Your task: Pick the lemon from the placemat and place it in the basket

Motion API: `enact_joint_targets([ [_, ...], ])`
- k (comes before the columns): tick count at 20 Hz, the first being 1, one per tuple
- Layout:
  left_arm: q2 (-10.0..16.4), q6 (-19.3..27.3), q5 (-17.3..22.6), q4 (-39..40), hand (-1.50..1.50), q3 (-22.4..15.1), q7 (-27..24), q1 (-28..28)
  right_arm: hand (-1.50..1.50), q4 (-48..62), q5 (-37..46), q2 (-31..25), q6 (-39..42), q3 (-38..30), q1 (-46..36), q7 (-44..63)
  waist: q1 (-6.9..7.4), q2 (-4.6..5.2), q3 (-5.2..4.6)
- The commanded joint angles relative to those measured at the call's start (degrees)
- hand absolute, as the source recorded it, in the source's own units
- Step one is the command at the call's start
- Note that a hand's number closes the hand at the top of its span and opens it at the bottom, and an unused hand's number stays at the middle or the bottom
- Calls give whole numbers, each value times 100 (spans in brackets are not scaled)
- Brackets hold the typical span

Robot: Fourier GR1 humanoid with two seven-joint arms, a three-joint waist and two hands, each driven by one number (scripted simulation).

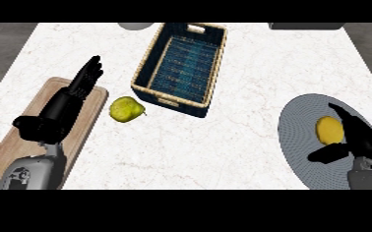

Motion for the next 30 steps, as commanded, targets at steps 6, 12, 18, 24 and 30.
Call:
enact_joint_targets([
  [6,-20,-134,31,-336,0,11,77,280,150,1026,328,93,-126,222,-587,-244,38,13,23],
  [12,-77,-36,-209,-39,0,-40,-271,279,150,324,733,-181,20,623,-53,-530,-4,10,20],
  [18,-96,-184,-99,75,0,-166,5,-163,150,-731,1675,1593,279,2670,-873,570,377,8,-19],
  [24,-233,-312,-63,138,0,-395,44,-326,150,-660,1397,1781,149,4361,-1857,1925,824,35,7],
  [30,-248,-320,-103,219,0,-433,-32,-408,150,-1112,239,1795,-1352,5204,-2424,3128,902,52,26],
])
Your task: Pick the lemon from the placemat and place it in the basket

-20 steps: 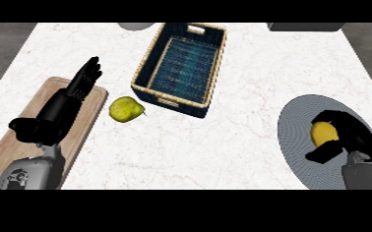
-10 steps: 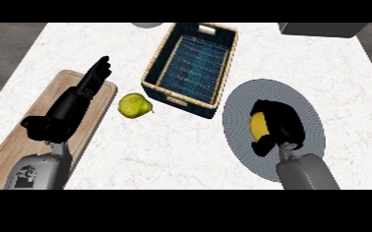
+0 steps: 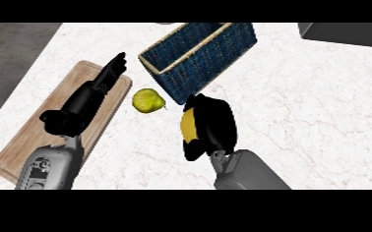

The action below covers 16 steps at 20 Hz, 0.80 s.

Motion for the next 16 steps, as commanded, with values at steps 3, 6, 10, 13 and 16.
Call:
enact_joint_targets([
  [3,-68,-23,-14,209,0,-59,-71,-73,150,-847,-542,67,-1588,786,-970,1091,-27,-49,1],
  [6,-5,13,-59,204,0,-9,-19,-104,150,-1055,-352,68,-2179,1044,-1612,1650,-44,-115,-12],
  [10,36,17,-30,325,0,81,13,-120,150,-1016,-342,67,-2589,1106,-2404,2465,-157,-107,-26],
  [13,-94,208,-134,337,0,41,100,-213,150,-1053,-268,67,-2729,1185,-2740,2965,-360,-133,-20],
  [16,25,139,-84,324,0,137,36,-89,150,-806,-250,66,-2482,970,-3306,3281,-303,-162,-34],
])
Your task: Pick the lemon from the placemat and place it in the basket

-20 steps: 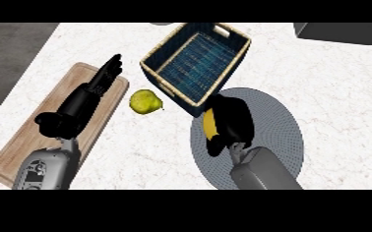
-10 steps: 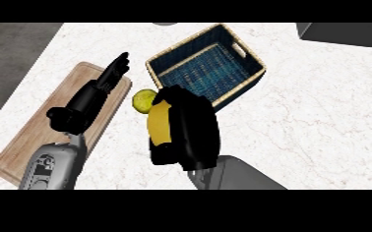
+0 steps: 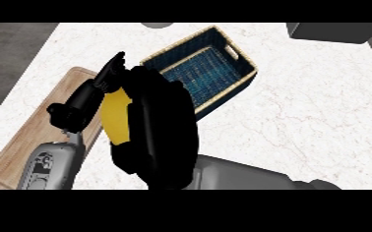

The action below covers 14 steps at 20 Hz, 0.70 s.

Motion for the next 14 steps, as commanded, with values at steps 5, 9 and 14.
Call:
enact_joint_targets([
  [5,50,-1,-1,-68,0,42,6,74,150,768,-2,62,52,-459,-1496,1830,-60,-16,-9],
  [9,102,-38,53,79,0,146,-161,88,150,1273,-29,62,-185,-561,-1948,2014,-74,41,-8],
  [14,66,55,16,87,0,165,-102,-41,150,2104,57,62,-209,-1096,-2669,2017,-159,66,-1],
])
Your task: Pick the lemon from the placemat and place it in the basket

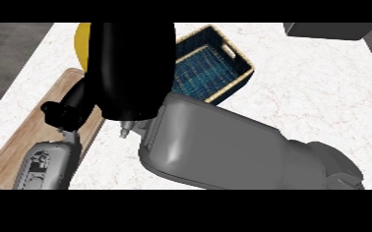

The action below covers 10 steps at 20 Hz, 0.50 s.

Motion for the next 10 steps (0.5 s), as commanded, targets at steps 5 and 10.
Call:
enact_joint_targets([
  [5,10,67,0,-51,0,77,-59,9,150,1432,386,80,-545,-997,-1142,1216,-28,54,6],
  [10,144,-29,19,27,0,156,-161,61,150,2106,570,80,-869,-1298,-1449,1185,-88,72,10],
])
